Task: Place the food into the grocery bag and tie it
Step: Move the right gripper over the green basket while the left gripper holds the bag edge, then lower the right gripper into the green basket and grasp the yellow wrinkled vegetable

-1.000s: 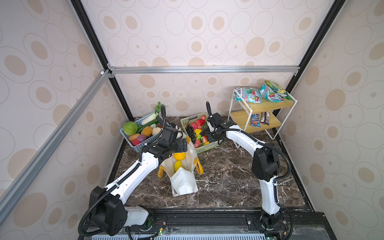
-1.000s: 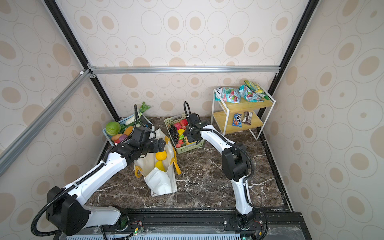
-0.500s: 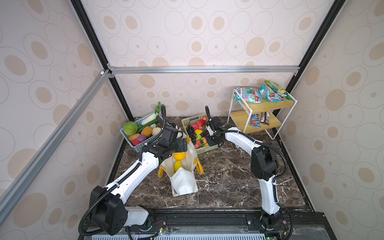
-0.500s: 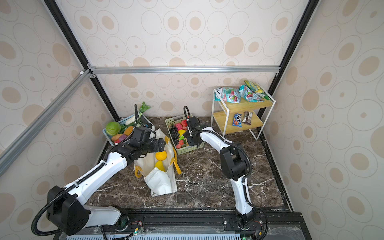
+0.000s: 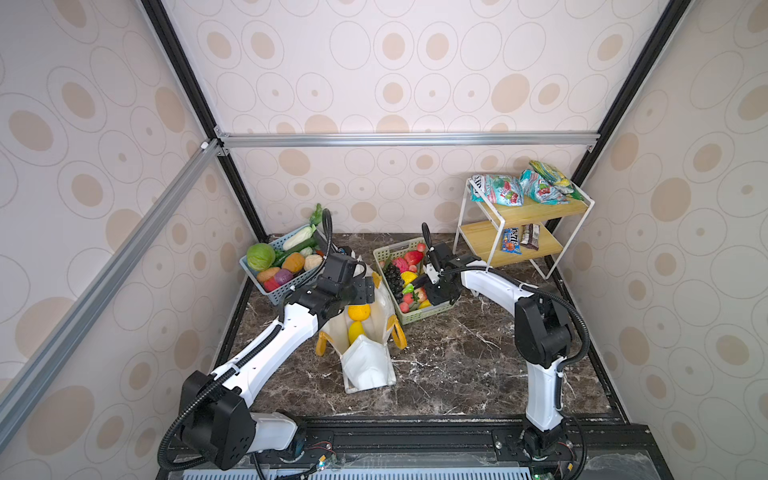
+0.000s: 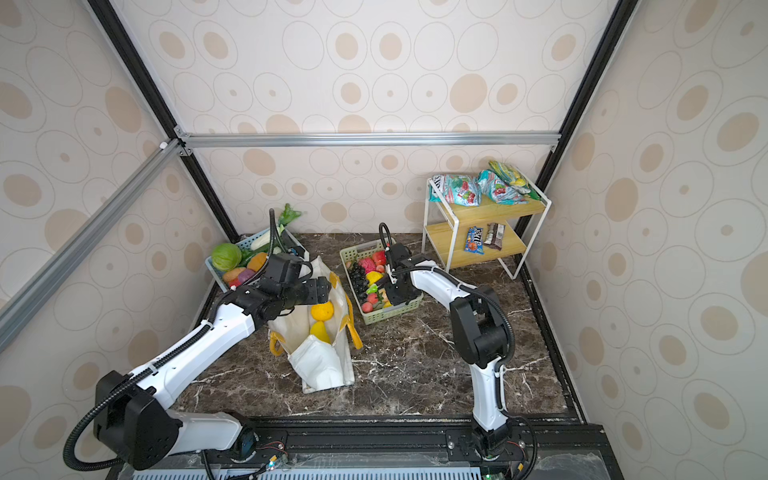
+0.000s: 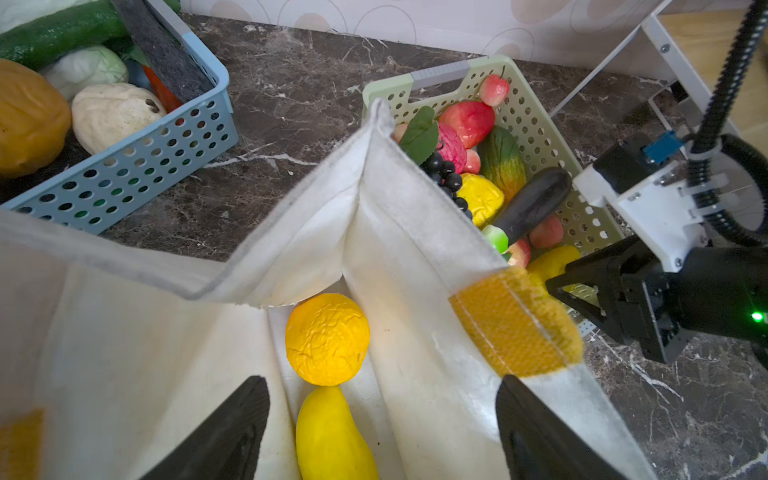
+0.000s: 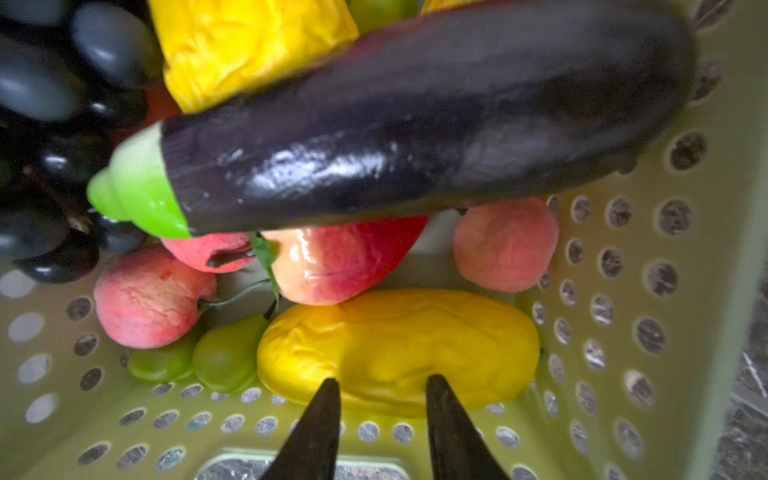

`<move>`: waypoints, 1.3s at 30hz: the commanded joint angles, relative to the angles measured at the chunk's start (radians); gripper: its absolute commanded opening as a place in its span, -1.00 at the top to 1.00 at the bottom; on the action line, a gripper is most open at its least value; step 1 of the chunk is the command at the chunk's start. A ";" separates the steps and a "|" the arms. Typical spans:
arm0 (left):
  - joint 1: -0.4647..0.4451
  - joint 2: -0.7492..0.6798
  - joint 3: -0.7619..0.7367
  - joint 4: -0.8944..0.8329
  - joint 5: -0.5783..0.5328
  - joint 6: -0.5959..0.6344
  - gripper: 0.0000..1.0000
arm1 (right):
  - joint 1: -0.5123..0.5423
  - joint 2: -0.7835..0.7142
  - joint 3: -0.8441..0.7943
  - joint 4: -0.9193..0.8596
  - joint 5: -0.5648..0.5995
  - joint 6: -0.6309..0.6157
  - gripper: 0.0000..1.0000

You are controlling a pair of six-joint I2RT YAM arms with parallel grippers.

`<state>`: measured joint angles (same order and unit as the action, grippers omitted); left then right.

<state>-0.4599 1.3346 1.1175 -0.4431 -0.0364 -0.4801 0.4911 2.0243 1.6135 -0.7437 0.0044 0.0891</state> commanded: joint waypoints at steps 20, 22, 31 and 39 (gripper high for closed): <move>0.003 0.042 0.043 -0.009 0.003 0.034 -0.72 | 0.013 0.068 0.116 -0.145 0.060 -0.586 -0.51; 0.003 0.046 0.046 -0.010 0.004 0.037 -0.72 | 0.012 0.071 0.105 -0.134 0.055 -0.616 -0.53; 0.003 0.054 0.051 -0.007 -0.001 0.039 -0.73 | -0.002 0.126 0.128 -0.194 -0.018 -0.699 -0.55; 0.004 0.074 0.053 0.004 0.025 0.041 -0.73 | -0.034 0.129 0.125 -0.234 -0.156 -0.805 -0.45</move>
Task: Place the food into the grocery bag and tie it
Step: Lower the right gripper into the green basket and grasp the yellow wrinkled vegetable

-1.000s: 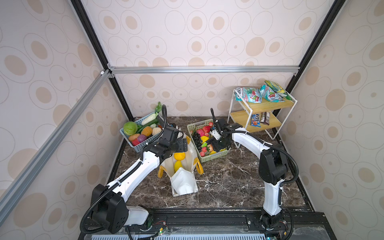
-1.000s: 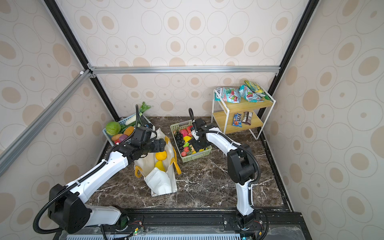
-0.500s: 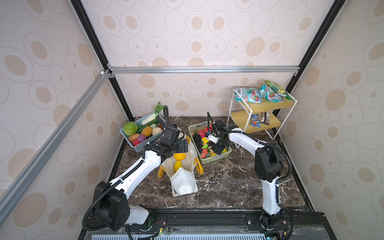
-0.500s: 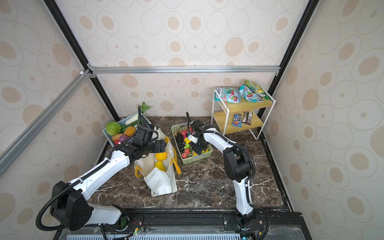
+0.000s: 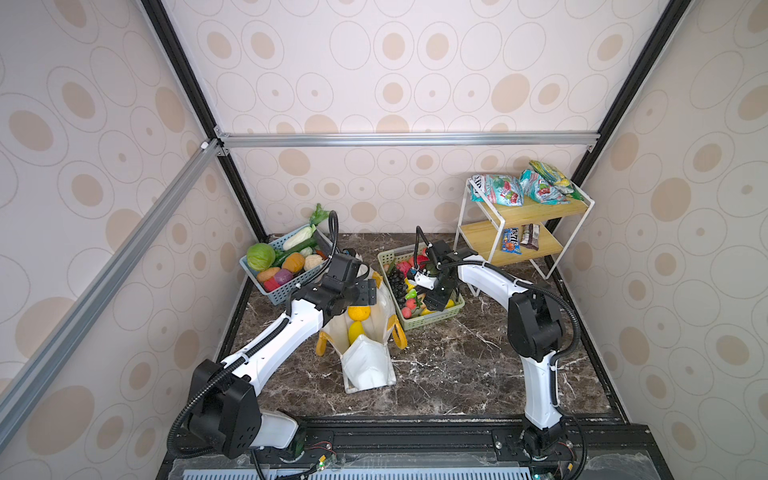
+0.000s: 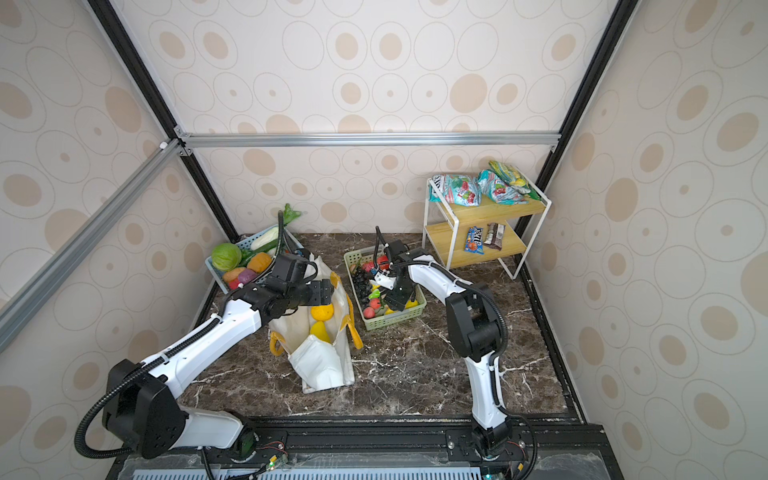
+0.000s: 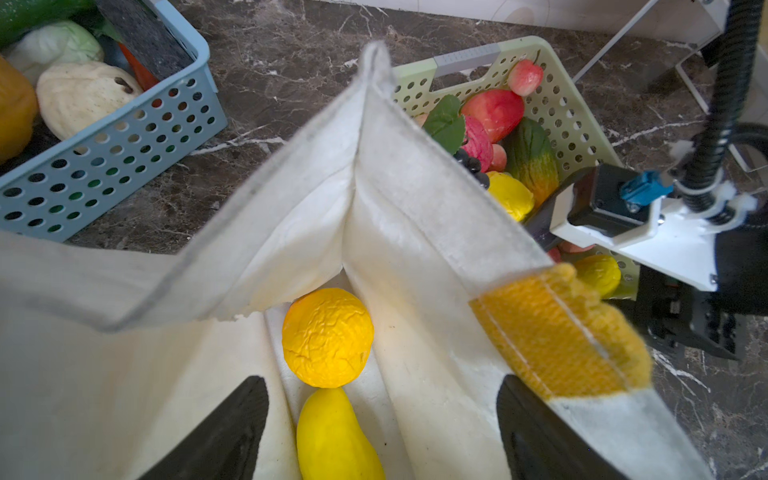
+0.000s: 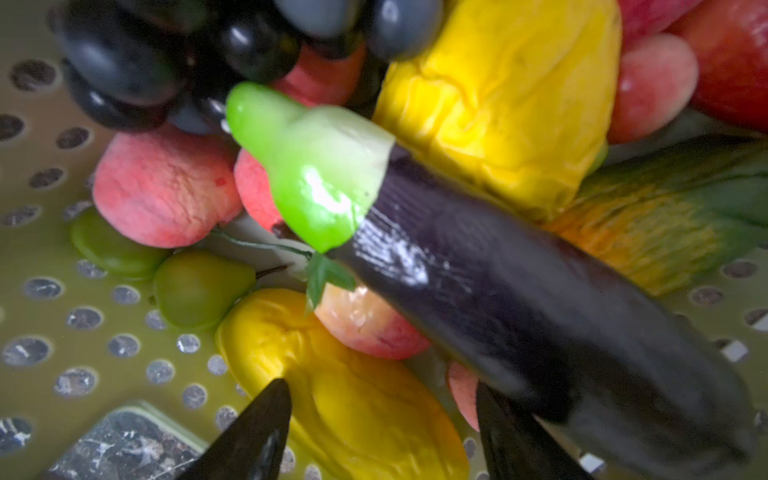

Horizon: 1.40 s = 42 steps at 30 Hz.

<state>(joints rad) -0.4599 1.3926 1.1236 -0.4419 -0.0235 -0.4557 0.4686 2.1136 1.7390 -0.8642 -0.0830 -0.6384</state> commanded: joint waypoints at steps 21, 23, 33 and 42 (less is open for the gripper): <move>0.006 0.047 -0.006 0.057 0.021 0.091 -0.74 | -0.012 0.133 0.180 -0.421 0.064 -0.023 -0.48; 0.007 0.042 -0.016 0.066 0.020 0.096 -0.74 | -0.012 0.136 0.132 -0.344 0.122 -0.012 -0.47; 0.024 0.021 -0.034 0.080 0.007 0.130 -0.75 | -0.012 0.137 -0.026 -0.059 0.107 -0.017 -0.38; 0.034 0.023 -0.044 0.096 0.016 0.134 -0.75 | -0.012 0.079 -0.029 -0.071 0.040 -0.004 0.34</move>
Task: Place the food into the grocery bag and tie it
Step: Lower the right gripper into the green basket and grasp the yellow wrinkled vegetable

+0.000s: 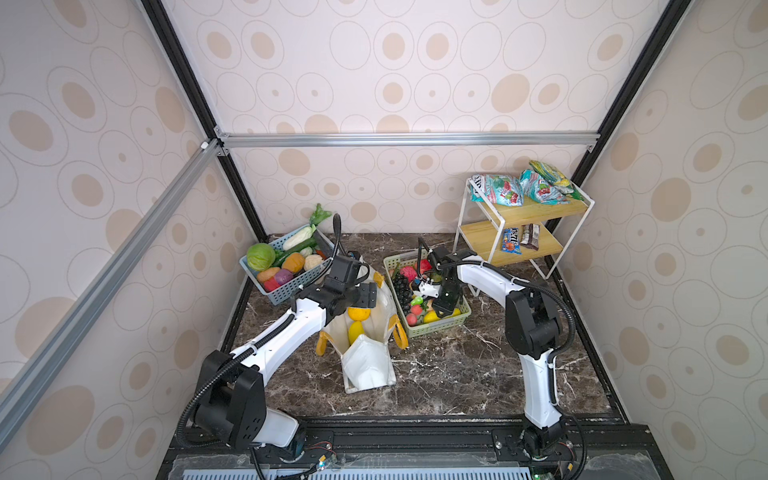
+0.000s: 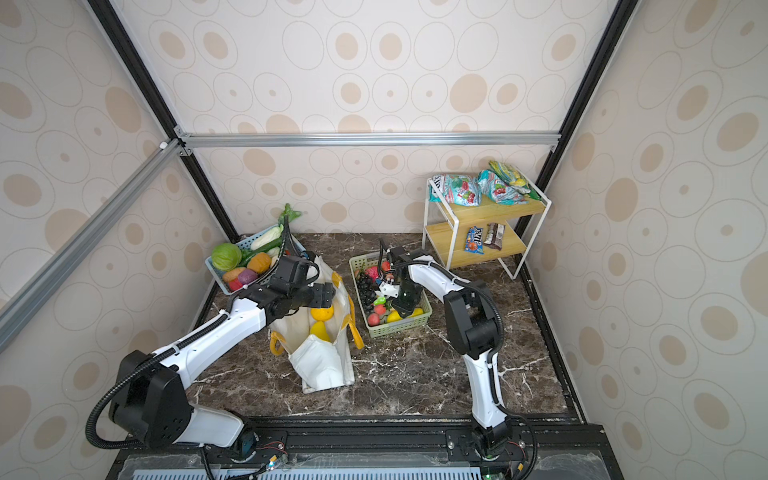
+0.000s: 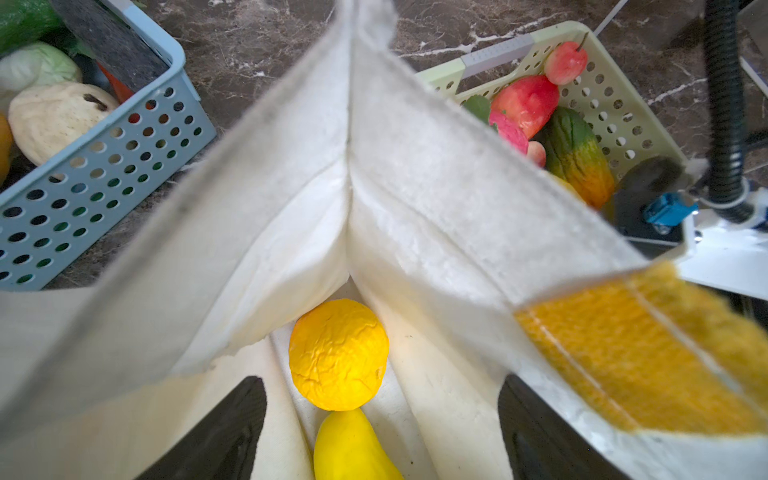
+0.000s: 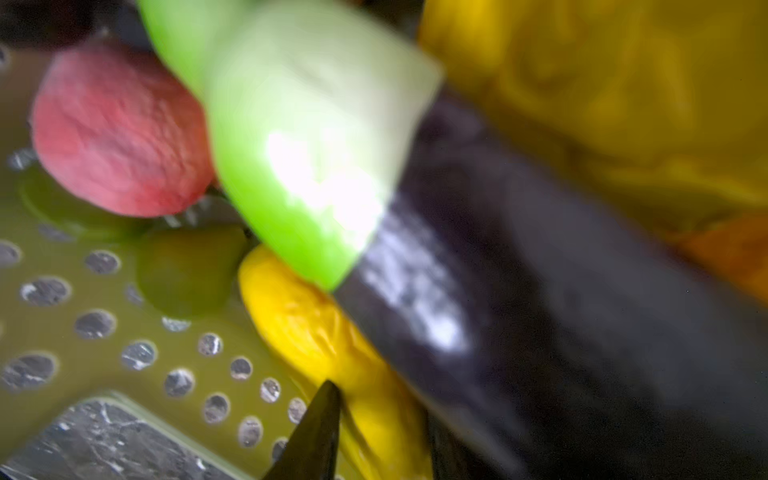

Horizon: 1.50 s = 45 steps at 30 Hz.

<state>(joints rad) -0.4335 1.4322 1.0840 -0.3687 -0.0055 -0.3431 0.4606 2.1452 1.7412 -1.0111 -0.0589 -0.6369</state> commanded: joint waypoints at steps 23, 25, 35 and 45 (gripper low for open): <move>0.009 -0.047 0.005 0.028 0.015 -0.040 -0.75 | -0.028 -0.056 0.045 -0.094 -0.079 -0.030 0.88; 0.010 -0.050 0.007 0.027 0.018 -0.045 -0.76 | -0.033 -0.076 0.038 -0.088 -0.093 -0.028 0.88; 0.009 -0.057 0.021 0.016 0.015 -0.066 -0.75 | -0.050 -0.154 -0.022 -0.041 -0.158 -0.048 0.49; 0.009 -0.044 0.044 0.002 0.017 -0.060 -0.75 | -0.046 -0.105 -0.021 -0.102 -0.167 -0.109 0.12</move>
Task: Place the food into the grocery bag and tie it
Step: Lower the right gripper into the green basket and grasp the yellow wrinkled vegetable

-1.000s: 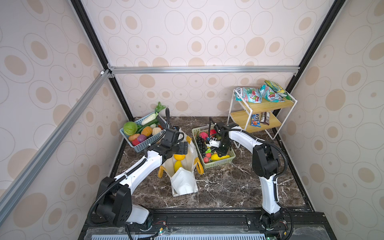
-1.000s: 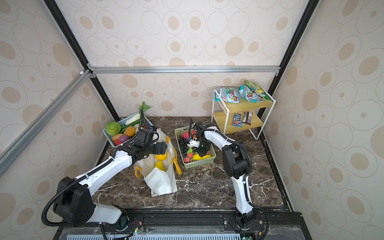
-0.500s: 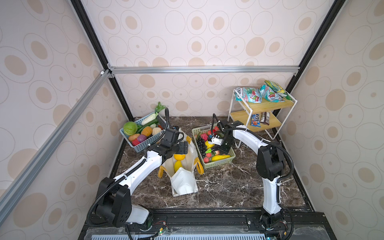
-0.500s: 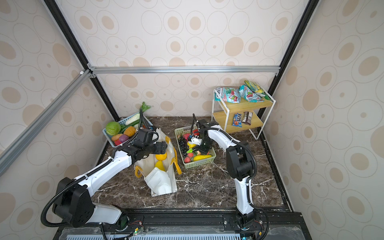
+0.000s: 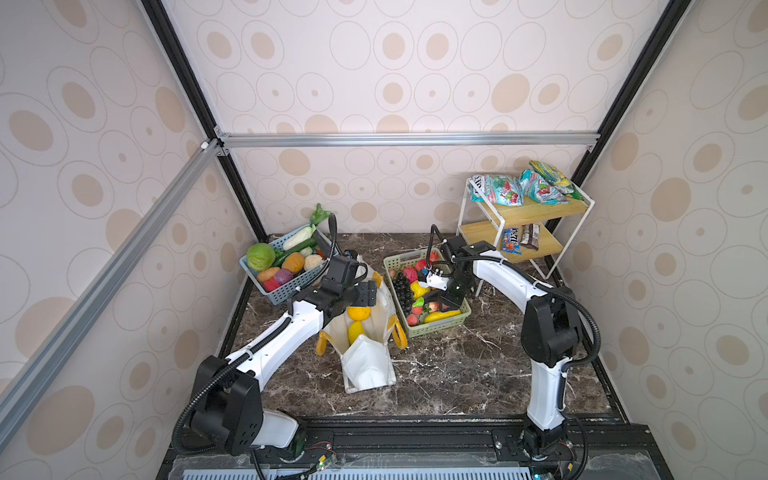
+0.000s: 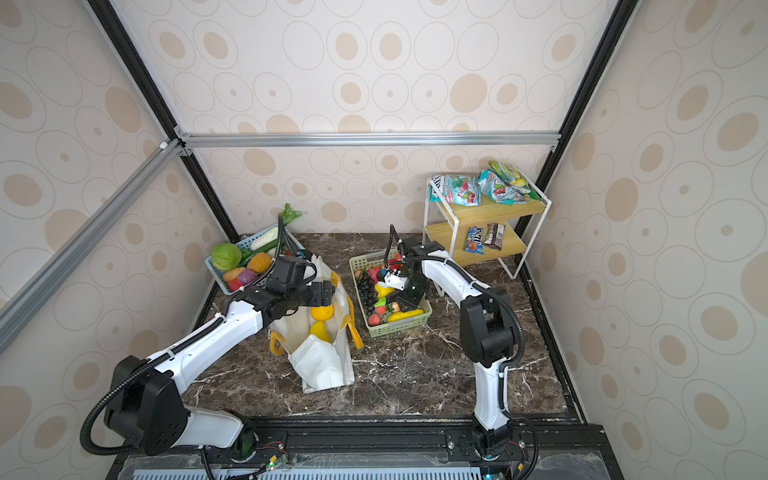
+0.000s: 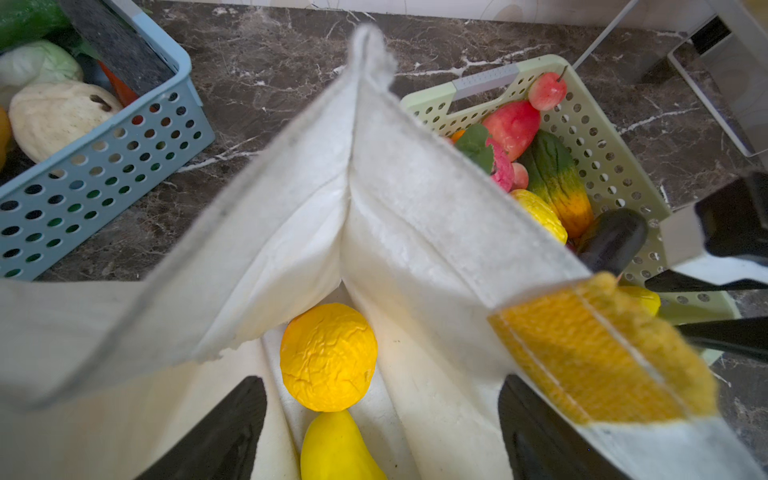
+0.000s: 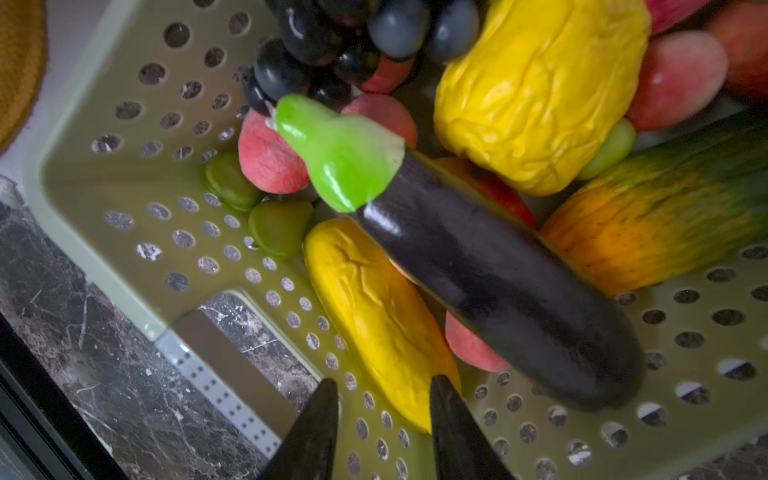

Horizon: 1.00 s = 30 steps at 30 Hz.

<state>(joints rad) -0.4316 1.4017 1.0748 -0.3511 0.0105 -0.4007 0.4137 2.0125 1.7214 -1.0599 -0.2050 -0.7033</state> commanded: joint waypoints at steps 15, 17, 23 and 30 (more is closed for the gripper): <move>0.007 0.008 0.062 -0.013 0.002 0.022 -0.76 | 0.032 0.130 0.002 -0.032 0.085 -0.050 -0.23; 0.007 0.008 0.062 -0.013 0.000 0.022 -0.76 | 0.033 0.147 -0.011 -0.015 0.104 -0.050 -0.24; 0.009 0.009 0.057 -0.013 -0.006 0.025 -0.76 | 0.034 0.186 -0.041 0.005 0.121 -0.066 -0.07; 0.008 0.010 0.056 -0.011 -0.006 0.021 -0.76 | 0.033 0.179 -0.043 0.016 0.113 -0.066 0.52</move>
<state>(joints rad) -0.4316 1.4044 1.0954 -0.3550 0.0143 -0.3923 0.4450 2.1391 1.7172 -1.0580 -0.1387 -0.7536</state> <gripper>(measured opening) 0.879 0.266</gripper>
